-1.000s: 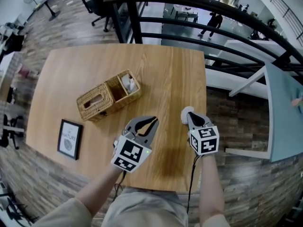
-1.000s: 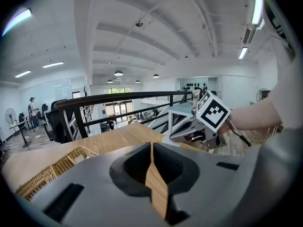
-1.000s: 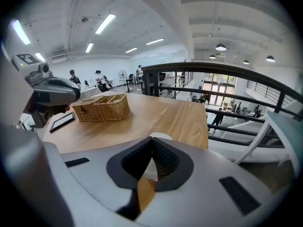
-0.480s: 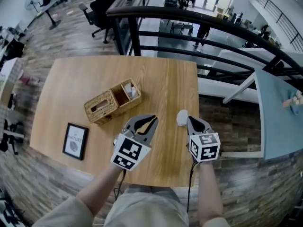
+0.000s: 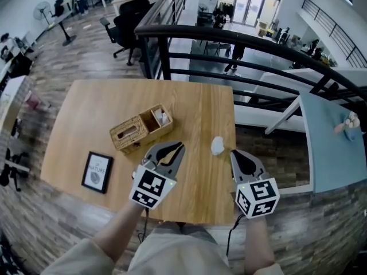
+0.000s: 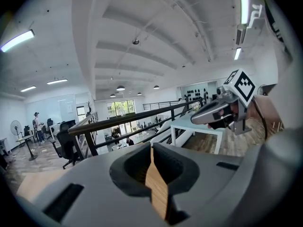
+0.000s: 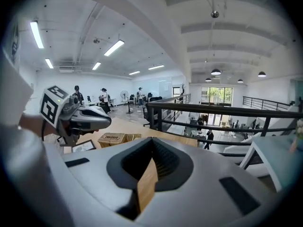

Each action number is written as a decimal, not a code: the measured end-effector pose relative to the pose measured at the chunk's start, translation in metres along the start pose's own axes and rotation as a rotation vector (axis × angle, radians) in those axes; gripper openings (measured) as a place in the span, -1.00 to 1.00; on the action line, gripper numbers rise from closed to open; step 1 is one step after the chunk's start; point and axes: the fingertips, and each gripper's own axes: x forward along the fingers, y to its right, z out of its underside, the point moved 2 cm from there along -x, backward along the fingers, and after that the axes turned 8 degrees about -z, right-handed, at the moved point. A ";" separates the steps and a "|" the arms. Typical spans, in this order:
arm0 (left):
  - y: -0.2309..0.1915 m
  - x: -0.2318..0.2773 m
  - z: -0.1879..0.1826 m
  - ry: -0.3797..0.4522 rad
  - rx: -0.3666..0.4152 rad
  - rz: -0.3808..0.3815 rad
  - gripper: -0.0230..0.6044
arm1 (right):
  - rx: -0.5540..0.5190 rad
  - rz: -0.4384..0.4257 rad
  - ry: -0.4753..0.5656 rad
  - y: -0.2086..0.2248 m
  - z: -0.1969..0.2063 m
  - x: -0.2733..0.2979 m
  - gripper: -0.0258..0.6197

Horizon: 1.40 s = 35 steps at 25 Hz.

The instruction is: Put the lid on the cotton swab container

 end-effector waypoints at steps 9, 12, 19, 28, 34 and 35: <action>0.011 -0.056 -0.036 0.057 0.012 0.015 -0.81 | -0.022 -0.089 0.112 -0.056 -0.036 -0.060 -0.84; 0.018 -0.070 -0.048 0.085 0.019 0.029 -0.81 | -0.039 -0.106 0.128 -0.070 -0.039 -0.074 -0.84; 0.034 -0.089 -0.063 0.117 0.040 0.065 -0.81 | -0.056 -0.116 0.128 -0.089 -0.039 -0.090 -0.84; 0.041 -0.098 -0.055 0.101 0.028 0.073 -0.81 | -0.044 -0.118 0.109 -0.094 -0.028 -0.093 -0.84; 0.040 -0.099 -0.058 0.109 0.032 0.070 -0.81 | -0.048 -0.103 0.103 -0.092 -0.024 -0.093 -0.84; 0.040 -0.100 -0.059 0.109 0.033 0.069 -0.81 | -0.051 -0.100 0.102 -0.091 -0.024 -0.094 -0.84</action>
